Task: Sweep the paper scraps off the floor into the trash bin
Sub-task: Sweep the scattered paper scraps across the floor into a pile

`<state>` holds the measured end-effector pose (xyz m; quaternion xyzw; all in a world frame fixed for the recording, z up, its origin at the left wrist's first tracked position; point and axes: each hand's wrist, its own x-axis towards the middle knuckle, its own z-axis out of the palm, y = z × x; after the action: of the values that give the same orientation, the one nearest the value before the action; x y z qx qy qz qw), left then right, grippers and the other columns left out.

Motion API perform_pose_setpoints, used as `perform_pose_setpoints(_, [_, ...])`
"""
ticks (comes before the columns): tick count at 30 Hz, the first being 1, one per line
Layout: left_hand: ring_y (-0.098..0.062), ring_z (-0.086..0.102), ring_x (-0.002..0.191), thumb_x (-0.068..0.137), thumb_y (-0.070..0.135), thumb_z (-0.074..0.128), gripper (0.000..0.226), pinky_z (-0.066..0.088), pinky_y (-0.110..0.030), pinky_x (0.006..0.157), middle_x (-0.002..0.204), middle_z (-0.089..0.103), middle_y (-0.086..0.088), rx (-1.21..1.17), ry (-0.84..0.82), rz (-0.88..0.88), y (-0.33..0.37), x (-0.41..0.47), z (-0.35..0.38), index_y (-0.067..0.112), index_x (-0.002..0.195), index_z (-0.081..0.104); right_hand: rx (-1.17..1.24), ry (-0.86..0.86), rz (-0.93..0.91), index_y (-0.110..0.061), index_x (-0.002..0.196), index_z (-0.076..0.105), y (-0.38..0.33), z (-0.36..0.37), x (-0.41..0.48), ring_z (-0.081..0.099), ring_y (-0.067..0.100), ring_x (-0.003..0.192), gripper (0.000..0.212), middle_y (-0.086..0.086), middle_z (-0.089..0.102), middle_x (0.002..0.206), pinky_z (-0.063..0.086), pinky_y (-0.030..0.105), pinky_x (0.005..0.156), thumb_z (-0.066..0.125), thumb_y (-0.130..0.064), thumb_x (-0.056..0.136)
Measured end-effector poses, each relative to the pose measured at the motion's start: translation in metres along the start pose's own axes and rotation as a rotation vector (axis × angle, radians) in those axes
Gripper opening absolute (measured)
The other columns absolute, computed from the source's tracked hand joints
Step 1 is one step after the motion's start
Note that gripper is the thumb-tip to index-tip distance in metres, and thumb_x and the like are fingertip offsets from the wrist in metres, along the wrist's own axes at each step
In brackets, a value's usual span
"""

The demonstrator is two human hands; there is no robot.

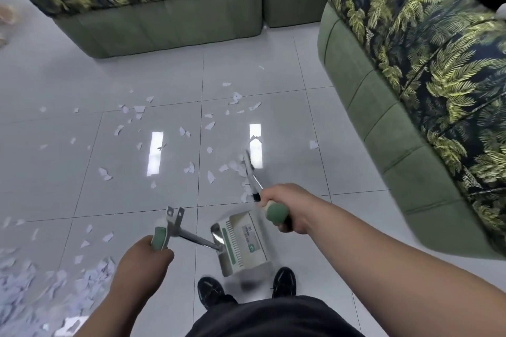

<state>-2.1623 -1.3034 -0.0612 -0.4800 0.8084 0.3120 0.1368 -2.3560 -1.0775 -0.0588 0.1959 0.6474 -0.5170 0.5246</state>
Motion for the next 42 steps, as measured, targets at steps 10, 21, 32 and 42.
perform_pose_setpoints(10, [-0.025,0.040,0.054,0.075,0.009,0.053,0.011,0.033,-0.034,0.057,0.058,0.044,-0.005,-0.029,0.054,-0.050,-0.032,0.012,-0.025,0.012,0.072,0.042,-0.024,0.061,-0.018,-0.010,0.096,0.060,-0.021,0.003,0.001,0.047,0.022,0.050,0.019,0.016,0.055,0.072,0.032,0.018,0.044,0.061,-0.004,0.078])
perform_pose_setpoints(21, [-0.029,0.045,0.059,0.081,0.006,0.054,0.012,0.031,-0.033,0.056,0.063,0.052,-0.010,-0.037,0.059,-0.106,-0.111,0.070,-0.097,0.007,0.073,0.044,-0.339,0.149,0.062,-0.010,0.075,0.055,-0.016,0.150,0.014,0.039,0.019,0.040,0.007,0.007,0.047,0.053,0.033,0.020,0.046,0.060,-0.005,0.073])
perform_pose_setpoints(32, [-0.028,0.041,0.056,0.078,0.008,0.053,0.016,0.033,-0.033,0.058,0.059,0.046,-0.006,-0.248,0.055,-0.237,-0.214,0.118,-0.164,0.011,0.072,0.039,-0.057,-0.012,0.087,-0.014,0.080,0.054,-0.027,0.360,0.042,0.041,0.018,0.038,0.011,0.007,0.048,0.051,0.033,0.018,0.043,0.057,-0.004,0.077])
perform_pose_setpoints(42, [-0.027,0.044,0.059,0.082,0.007,0.054,0.013,0.031,-0.033,0.056,0.066,0.052,-0.009,-0.187,0.098,-0.231,-0.240,0.133,-0.188,0.008,0.075,0.044,0.058,-0.154,0.057,-0.011,0.094,0.052,-0.069,0.414,0.081,0.042,0.018,0.039,0.015,0.011,0.049,0.064,0.038,0.018,0.038,0.056,-0.008,0.080])
